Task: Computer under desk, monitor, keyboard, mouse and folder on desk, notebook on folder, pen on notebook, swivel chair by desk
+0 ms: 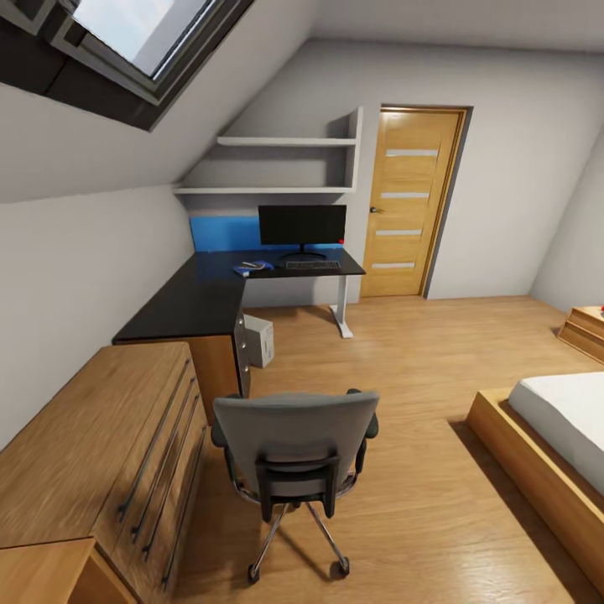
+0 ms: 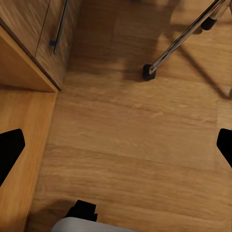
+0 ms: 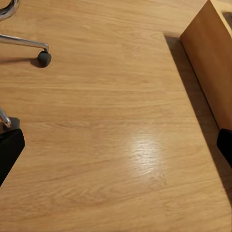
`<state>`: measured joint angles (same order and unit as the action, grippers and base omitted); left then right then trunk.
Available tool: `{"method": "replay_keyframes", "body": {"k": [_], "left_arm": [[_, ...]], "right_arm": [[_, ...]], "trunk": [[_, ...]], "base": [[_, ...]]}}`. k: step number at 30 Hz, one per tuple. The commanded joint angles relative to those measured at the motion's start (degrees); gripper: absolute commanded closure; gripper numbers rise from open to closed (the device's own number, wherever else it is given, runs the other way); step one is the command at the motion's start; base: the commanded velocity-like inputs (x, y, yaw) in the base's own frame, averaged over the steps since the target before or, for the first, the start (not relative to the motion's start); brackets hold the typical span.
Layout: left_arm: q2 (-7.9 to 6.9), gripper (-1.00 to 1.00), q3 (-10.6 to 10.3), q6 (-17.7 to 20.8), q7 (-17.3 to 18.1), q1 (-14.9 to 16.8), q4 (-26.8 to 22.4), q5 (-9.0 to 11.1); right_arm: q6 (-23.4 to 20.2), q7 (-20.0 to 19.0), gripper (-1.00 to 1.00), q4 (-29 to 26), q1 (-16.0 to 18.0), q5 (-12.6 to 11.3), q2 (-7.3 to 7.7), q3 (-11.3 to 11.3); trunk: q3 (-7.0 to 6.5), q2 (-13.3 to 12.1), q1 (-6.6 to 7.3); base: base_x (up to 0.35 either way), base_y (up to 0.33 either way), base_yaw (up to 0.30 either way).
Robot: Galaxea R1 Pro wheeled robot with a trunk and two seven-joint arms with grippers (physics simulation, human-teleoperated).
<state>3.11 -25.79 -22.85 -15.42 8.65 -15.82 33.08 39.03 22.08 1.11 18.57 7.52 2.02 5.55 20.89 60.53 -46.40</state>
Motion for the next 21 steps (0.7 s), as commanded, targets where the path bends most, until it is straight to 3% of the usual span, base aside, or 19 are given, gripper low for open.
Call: {"method": "replay_keyframes", "body": {"k": [1,21], "left_arm": [[-0.02,-1.00,-0.49,-0.18,-0.44,0.05,0.00,0.23],[-0.03,-1.00,-0.49,-0.21,-0.49,0.05,0.00,0.23]], "right_arm": [[0.00,0.60,-1.00,0.12,0.06,0.37,0.00,0.43],[0.00,0.60,-1.00,0.12,0.06,0.36,0.00,0.43]], "trunk": [[0.25,0.46,-0.23],[3.84,8.48,-4.62]], "base": [[0.000,0.000,0.000],[0.000,0.000,0.000]]}}
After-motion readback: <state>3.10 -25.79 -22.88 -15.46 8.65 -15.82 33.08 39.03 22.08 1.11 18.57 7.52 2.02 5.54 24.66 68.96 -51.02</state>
